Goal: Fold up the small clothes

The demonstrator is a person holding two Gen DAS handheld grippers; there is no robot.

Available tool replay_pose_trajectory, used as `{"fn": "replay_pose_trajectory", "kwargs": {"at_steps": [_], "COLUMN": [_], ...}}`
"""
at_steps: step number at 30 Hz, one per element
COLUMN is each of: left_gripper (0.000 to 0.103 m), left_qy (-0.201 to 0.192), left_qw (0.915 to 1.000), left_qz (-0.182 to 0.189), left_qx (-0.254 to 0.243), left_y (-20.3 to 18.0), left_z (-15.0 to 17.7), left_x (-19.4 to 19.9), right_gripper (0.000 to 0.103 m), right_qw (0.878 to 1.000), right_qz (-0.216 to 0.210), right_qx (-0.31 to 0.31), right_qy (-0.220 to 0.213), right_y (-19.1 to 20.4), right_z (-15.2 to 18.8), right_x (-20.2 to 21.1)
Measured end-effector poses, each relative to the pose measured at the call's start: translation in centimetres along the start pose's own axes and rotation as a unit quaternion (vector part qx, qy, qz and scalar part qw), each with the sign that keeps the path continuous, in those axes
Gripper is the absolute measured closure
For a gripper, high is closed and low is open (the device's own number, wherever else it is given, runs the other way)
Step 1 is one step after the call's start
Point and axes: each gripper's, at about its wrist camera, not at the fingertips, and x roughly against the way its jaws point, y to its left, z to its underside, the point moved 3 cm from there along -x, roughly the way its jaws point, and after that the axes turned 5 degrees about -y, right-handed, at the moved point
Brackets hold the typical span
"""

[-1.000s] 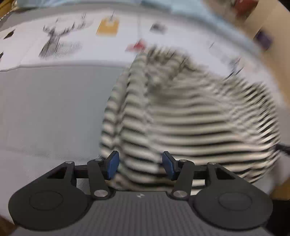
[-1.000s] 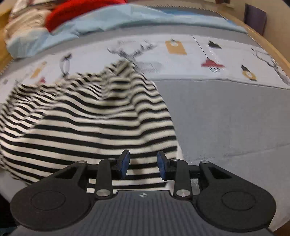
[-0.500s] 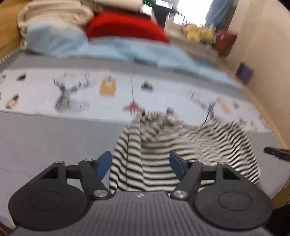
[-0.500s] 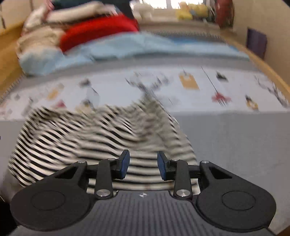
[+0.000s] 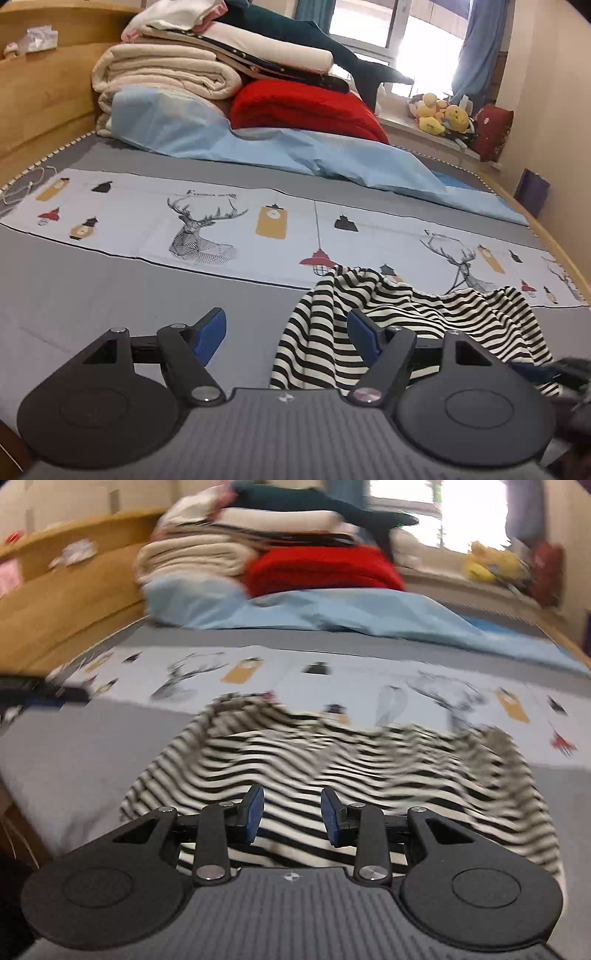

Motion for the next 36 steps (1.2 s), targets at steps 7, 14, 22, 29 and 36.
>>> {"fn": "replay_pose_trajectory", "kwargs": {"at_steps": [7,14,22,29,36], "left_gripper": [0.024,0.02,0.02,0.02,0.02], "left_qy": [0.023,0.05,0.064,0.073,0.106], "left_qw": [0.9993,0.9982,0.9969,0.9955,0.9886], "left_qz": [0.011,0.007,-0.002,-0.007,0.019], "left_qx": [0.026,0.032,0.046,0.06,0.105], "left_y": [1.4,1.9,3.2,3.8,4.7], "left_z": [0.3,0.7,0.9,0.9,1.2], "left_x": [-1.3,-2.6,-3.3,-3.7,-4.8], "right_gripper": [0.085,0.073,0.051,0.049,0.092], "right_qw": [0.993,0.979,0.968,0.955,0.969], "right_qz": [-0.079,-0.128,-0.123,-0.12,-0.111], "right_qx": [0.08,0.152,0.196,0.252,0.198], "right_qy": [0.018,0.043,0.097,0.104,0.099], "right_y": [8.0,13.7,16.4,18.1,16.2], "right_z": [1.3,2.9,5.1,6.6,5.1], "right_x": [-3.3,-6.6,-11.0,-12.1,-12.5]}}
